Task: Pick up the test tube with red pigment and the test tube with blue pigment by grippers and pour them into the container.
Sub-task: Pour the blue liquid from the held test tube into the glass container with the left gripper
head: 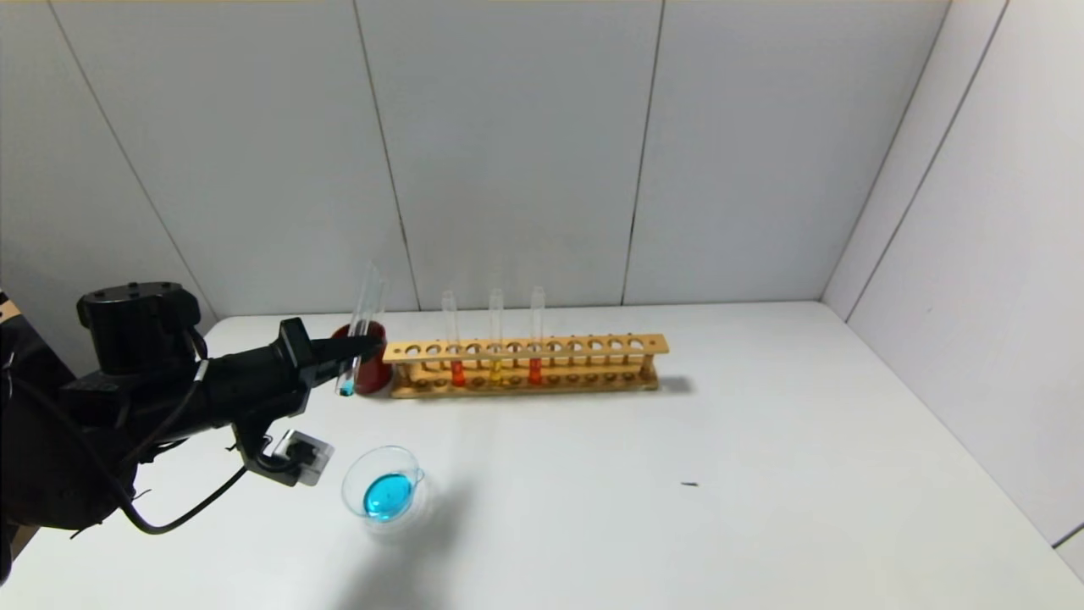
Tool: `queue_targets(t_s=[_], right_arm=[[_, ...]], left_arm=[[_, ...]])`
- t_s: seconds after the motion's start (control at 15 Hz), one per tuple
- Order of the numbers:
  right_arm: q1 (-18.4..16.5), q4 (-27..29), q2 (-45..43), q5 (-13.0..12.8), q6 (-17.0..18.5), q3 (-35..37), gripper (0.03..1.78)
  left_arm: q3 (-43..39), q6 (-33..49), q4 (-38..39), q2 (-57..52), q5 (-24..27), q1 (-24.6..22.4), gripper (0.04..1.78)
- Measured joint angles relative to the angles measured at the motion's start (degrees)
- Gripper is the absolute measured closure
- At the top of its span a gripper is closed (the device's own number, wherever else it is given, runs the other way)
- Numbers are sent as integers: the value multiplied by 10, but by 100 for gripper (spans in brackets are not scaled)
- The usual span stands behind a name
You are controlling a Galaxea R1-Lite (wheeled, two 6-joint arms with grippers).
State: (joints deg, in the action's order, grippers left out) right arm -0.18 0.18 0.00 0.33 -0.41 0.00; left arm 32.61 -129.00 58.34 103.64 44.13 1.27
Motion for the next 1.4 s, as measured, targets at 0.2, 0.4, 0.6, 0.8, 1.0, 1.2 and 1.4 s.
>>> queue_targets(t_s=[0.2, 0.4, 0.6, 0.8, 1.0, 1.2, 1.4], right_arm=[[0, 0, 0, 0, 0, 0, 6], [0, 0, 0, 0, 0, 0, 6], [0, 0, 0, 0, 0, 0, 6], [0, 0, 0, 0, 0, 0, 6], [0, 0, 0, 0, 0, 0, 6], [0, 0, 0, 0, 0, 0, 6], [0, 0, 0, 0, 0, 0, 6]], left_arm=[[0, 0, 0, -1, 0, -1, 149], [-1, 3, 0, -2, 0, -1, 149], [-5, 16, -1, -4, 6, -2, 149], [-7, 9, 5, -9, 7, -3, 149], [-4, -12, 10, -14, 6, -3, 149], [-3, -19, 41, -19, 2, -5, 149], [-3, -21, 42, -22, 1, -5, 149]])
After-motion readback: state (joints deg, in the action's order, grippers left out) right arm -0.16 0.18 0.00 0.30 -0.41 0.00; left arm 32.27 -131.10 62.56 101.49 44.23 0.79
